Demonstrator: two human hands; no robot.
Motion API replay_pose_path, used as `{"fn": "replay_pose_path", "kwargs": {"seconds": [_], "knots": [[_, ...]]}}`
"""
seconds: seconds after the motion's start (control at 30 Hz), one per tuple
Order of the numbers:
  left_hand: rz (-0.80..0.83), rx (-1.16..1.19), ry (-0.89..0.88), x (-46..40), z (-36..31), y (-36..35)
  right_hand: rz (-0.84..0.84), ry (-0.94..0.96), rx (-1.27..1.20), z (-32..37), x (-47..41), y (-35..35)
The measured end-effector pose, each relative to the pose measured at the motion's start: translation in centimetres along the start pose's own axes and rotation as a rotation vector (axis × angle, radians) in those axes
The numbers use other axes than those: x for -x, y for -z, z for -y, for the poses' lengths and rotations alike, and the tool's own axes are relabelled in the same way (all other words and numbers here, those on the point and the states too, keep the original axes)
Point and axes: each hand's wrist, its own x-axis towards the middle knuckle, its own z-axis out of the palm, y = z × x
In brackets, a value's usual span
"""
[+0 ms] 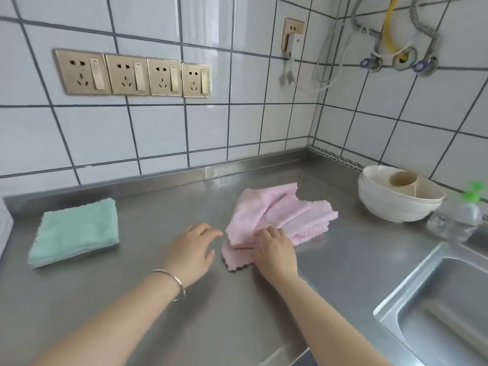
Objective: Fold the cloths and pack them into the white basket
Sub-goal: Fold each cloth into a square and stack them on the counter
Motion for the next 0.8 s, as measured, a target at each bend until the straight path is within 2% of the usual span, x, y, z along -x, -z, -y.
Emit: {"fn": "replay_pose_path", "kwargs": {"seconds": [0.17,0.27,0.33,0.37,0.47,0.57,0.67,0.8], "knots": [[-0.061,-0.129,-0.250,-4.7,-0.5,-3.7,-0.048,0.061,-0.053,-1.2,-1.5,-1.6],[-0.018,-0.171,-0.263,-6.2,-0.8,-4.0,-0.048,0.046,-0.139,-2.0,-1.7,-2.5],[-0.051,-0.157,-0.271,-6.9,-0.8,-4.5,-0.041,0.034,-0.177,-2.4,-1.9,-2.8],[-0.058,-0.097,-0.233,-7.2,-1.0,-4.5,-0.037,0.027,-0.190,-2.5,-2.0,-2.9],[-0.066,0.082,0.048,-7.5,-1.8,-4.5,-0.045,0.025,-0.208,-2.6,-1.9,-2.8],[-0.076,0.267,0.223,-7.8,-2.7,-3.9,-0.117,0.034,-0.189,-1.7,-2.3,-2.0],[-0.139,0.507,0.296,-8.4,-3.1,-3.2,-0.215,0.013,-0.118,-0.7,-3.2,-0.8],[-0.232,0.617,0.288,-8.3,-4.2,-1.3,-0.333,0.014,-0.099,-0.2,-4.2,0.4]]}}
